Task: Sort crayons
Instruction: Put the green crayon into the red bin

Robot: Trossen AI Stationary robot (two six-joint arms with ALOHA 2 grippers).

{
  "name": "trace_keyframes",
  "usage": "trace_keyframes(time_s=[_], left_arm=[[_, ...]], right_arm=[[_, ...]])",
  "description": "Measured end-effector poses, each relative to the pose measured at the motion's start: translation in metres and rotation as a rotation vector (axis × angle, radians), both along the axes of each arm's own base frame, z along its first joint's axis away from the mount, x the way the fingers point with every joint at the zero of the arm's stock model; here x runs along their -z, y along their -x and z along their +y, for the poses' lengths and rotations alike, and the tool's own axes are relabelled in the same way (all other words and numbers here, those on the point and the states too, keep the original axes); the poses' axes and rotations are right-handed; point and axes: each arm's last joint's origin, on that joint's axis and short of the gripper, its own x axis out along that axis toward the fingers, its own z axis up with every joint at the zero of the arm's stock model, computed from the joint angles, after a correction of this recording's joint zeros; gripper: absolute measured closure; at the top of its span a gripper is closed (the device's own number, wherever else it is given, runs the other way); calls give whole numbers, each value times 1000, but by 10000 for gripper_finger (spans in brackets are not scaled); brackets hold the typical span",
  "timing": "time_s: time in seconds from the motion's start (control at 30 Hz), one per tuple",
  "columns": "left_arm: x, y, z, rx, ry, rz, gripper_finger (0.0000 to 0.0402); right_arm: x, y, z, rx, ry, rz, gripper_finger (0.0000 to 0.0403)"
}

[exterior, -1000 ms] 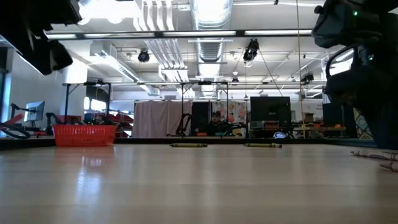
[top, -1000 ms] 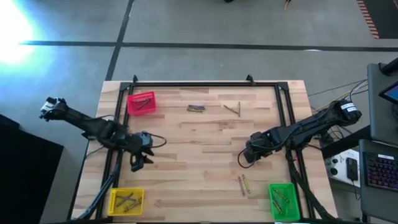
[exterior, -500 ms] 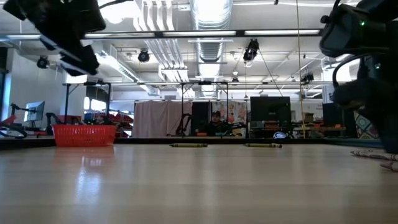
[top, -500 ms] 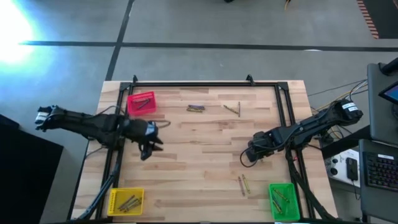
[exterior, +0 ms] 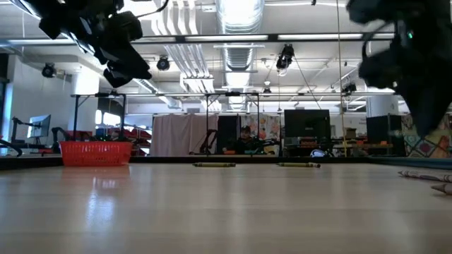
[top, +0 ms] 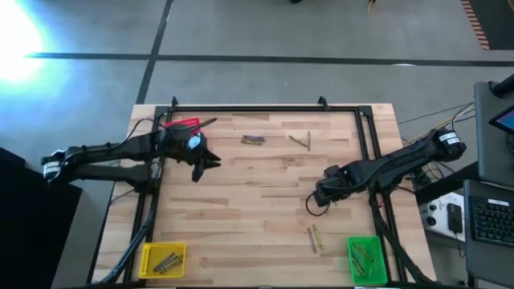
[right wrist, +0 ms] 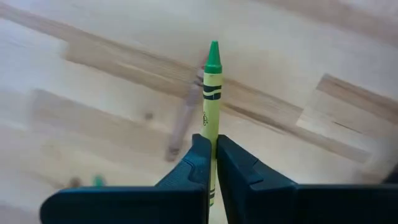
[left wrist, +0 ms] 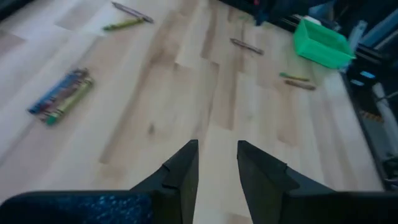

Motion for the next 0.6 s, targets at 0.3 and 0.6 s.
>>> trace_keyframes(time_s=[0.3,0.6], left_arm=[[-21,3,44,-112,39,-133,315],[-78,40,65,-459,-109,155,315]], right_arm=[[-26,-57,-26,20,47,-321,394],[2,-183,-107,55,143,-854,394]])
